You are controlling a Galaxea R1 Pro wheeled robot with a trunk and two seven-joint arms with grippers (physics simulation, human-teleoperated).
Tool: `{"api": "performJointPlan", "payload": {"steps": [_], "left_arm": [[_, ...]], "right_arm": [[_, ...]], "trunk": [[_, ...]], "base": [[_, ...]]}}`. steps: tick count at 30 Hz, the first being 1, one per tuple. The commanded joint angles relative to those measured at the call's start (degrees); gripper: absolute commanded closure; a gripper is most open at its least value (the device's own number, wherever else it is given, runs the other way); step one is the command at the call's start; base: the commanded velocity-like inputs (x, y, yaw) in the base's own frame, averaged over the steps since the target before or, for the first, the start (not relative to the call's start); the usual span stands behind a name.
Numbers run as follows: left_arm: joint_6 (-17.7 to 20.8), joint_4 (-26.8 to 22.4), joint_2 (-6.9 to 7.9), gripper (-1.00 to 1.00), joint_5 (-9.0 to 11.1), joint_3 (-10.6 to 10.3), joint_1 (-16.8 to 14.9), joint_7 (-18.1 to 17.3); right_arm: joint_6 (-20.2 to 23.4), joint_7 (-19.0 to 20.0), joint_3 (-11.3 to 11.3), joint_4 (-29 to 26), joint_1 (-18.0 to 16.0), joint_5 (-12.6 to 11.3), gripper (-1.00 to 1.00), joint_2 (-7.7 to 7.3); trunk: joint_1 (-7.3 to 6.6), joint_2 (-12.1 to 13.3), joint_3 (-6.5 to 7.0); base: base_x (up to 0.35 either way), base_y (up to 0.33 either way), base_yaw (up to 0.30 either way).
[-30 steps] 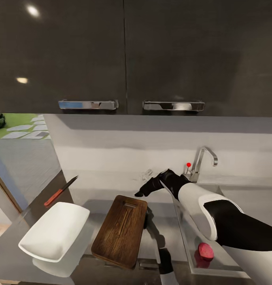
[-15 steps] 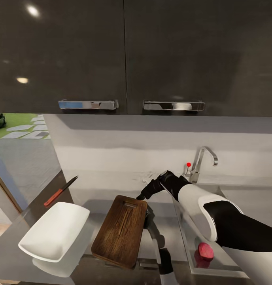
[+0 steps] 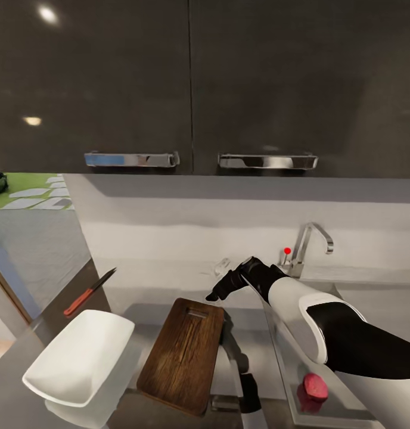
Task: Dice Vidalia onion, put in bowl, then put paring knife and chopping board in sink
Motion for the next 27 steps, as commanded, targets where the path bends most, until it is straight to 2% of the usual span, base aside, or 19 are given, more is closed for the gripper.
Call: {"api": "performJointPlan", "payload": {"steps": [1,20,27], "left_arm": [[-0.1,-0.1,0.0,-1.0,0.1,0.3,0.0,0.0],[-0.1,0.5,0.0,-1.0,0.1,0.3,0.0,0.0],[-0.1,0.5,0.0,-1.0,0.1,0.3,0.0,0.0]], "right_arm": [[0.4,0.2,0.5,-0.1,0.0,-0.4,-1.0,0.0],[0.5,0.2,0.5,0.0,0.0,-0.1,-1.0,0.0],[0.5,0.2,0.5,0.4,0.0,2.3,-1.0,0.0]], "trunk": [[0.03,-0.1,-0.09],[0.03,-0.1,-0.09],[0.03,-0.1,-0.09]], "base": [[0.042,0.011,0.0],[0.006,0.002,0.0],[0.0,0.0,0.0]]}}
